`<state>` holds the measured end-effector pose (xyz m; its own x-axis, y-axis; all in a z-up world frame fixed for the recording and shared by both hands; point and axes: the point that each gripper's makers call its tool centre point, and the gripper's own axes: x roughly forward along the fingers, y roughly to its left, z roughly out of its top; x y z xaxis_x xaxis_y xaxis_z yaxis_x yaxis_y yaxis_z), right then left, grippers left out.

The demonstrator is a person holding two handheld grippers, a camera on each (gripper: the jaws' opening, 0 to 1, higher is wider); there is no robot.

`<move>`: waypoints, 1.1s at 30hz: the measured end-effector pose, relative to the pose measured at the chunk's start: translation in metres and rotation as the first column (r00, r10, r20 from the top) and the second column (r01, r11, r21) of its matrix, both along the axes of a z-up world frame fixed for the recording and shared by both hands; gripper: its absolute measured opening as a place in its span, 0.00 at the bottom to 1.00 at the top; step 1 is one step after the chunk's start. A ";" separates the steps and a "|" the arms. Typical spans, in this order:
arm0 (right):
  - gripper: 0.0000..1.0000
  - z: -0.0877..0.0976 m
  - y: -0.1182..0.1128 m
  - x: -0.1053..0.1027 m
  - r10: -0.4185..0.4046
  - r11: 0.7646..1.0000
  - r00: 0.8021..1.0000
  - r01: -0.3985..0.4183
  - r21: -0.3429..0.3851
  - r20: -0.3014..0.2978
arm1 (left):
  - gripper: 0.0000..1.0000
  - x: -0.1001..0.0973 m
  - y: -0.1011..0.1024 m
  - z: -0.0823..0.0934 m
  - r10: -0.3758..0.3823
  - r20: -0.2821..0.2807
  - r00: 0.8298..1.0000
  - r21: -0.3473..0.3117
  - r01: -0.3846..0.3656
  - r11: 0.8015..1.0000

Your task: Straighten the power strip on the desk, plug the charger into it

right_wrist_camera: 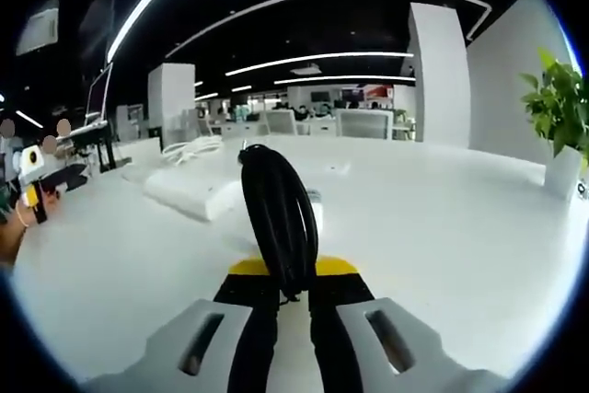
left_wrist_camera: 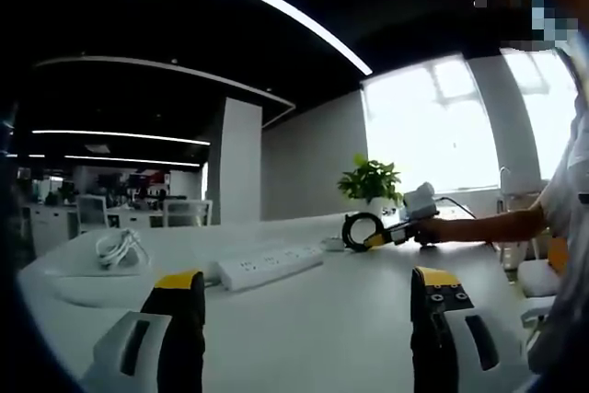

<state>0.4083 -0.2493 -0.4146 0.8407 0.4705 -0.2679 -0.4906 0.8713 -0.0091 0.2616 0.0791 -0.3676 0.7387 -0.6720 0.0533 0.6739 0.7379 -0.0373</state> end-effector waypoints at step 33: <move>0.10 0.065 0.013 -0.001 0.039 0.998 0.996 -0.042 0.039 0.081 | 0.95 0.000 -0.001 0.002 -0.003 -0.004 1.000 -0.011 0.003 1.000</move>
